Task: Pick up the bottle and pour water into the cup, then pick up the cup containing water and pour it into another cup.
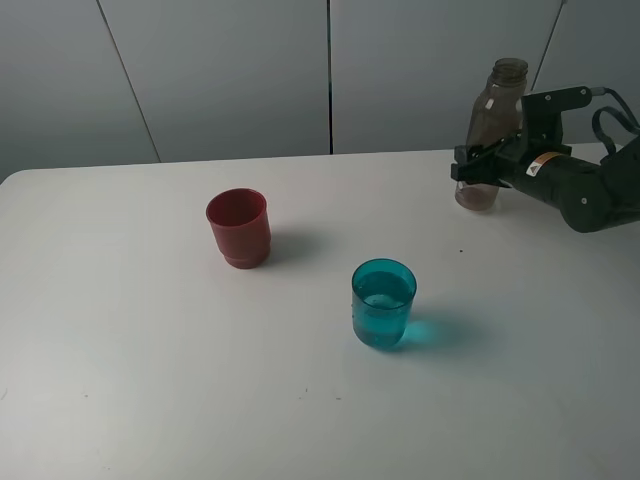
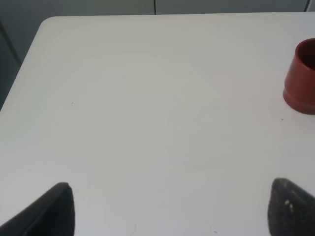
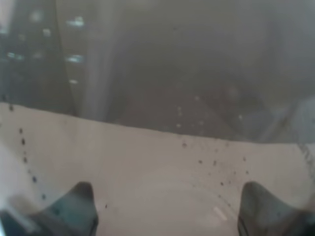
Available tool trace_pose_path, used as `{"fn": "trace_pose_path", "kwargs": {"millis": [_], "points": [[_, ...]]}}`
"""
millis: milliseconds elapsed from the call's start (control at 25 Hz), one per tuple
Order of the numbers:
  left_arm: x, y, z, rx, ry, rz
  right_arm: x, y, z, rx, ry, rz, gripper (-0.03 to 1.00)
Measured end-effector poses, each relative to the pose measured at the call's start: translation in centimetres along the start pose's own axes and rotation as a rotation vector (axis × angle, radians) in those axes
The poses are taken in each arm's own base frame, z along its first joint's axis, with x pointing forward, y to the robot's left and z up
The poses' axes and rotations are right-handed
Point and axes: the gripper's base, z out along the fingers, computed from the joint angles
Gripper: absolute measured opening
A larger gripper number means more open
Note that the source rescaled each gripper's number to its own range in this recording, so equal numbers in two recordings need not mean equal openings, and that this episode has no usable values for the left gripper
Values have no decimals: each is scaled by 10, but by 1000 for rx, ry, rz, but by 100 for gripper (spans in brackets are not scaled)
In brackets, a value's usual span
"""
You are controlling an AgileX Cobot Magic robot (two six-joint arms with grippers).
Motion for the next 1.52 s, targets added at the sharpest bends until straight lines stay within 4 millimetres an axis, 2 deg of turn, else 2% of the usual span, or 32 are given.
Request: {"fn": "trace_pose_path", "kwargs": {"millis": [840, 880, 920, 1000, 1120, 1160, 1240, 1520], "points": [[0, 0, 0, 0, 0, 0, 5, 0, 0, -4, 60, 35, 0], [0, 0, 0, 0, 0, 0, 5, 0, 0, -4, 60, 35, 5], [0, 0, 0, 0, 0, 0, 5, 1, 0, -5, 60, 34, 17], [0, 0, 0, 0, 0, 0, 7, 1, -1, -5, 67, 35, 54], [0, 0, 0, 0, 0, 0, 11, 1, -4, -6, 81, 39, 91], [0, 0, 0, 0, 0, 0, 13, 2, -5, -7, 87, 40, 96], [0, 0, 0, 0, 0, 0, 17, 2, -7, -7, 101, 44, 99], [0, 0, 0, 0, 0, 0, 22, 6, -29, -9, 138, 49, 100]]}}
